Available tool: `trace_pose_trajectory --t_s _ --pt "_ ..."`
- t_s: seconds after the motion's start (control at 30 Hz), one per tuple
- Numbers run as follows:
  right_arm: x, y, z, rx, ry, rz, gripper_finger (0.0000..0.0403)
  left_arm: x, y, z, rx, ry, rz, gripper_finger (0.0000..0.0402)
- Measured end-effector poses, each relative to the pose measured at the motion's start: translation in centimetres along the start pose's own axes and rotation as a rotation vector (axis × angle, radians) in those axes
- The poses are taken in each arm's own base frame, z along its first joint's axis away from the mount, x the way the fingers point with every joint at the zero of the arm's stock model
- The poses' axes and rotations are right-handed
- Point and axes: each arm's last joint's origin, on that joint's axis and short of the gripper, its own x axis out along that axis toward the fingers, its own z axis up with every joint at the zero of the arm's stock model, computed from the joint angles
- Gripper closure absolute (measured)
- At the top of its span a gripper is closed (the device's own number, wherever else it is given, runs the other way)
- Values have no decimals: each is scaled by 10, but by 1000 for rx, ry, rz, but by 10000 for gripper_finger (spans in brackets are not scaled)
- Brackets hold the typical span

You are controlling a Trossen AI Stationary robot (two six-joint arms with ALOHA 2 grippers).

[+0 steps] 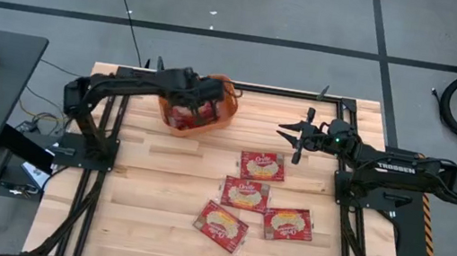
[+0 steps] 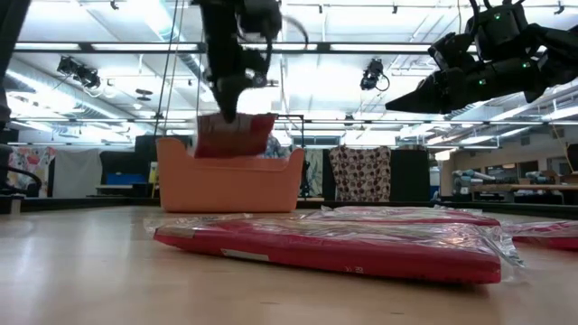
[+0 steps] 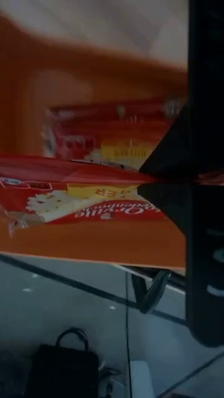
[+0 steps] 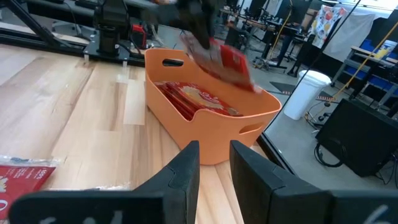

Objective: Sort popcorn bags into baskets
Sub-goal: Put the red popcorn pack into the orange bin

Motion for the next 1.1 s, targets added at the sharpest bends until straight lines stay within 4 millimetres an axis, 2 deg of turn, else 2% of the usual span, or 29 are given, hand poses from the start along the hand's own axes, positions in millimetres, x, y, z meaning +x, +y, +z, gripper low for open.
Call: trace_pose_trajectory --t_s 0.23,0.37,0.6,0.7,0.8,0.97,1.1 --pt "0 0 0 -4 4 1 309 50 10 3 41 148 -96 367" --pt "0 0 -1 -9 7 2 309 58 7 4 108 169 -111 344" --pt "0 0 -1 -10 8 1 309 44 -16 9 168 85 -143 263" --pt "0 0 -1 -10 8 1 309 36 -33 17 169 -14 -284 242" --pt "0 0 -1 -6 8 1 309 28 -53 29 168 -150 -384 236" --pt "0 0 -1 -2 15 3 309 7 -78 49 182 -417 -407 235" --pt "0 0 -2 -7 17 2 309 -6 -94 57 165 -546 -406 235"
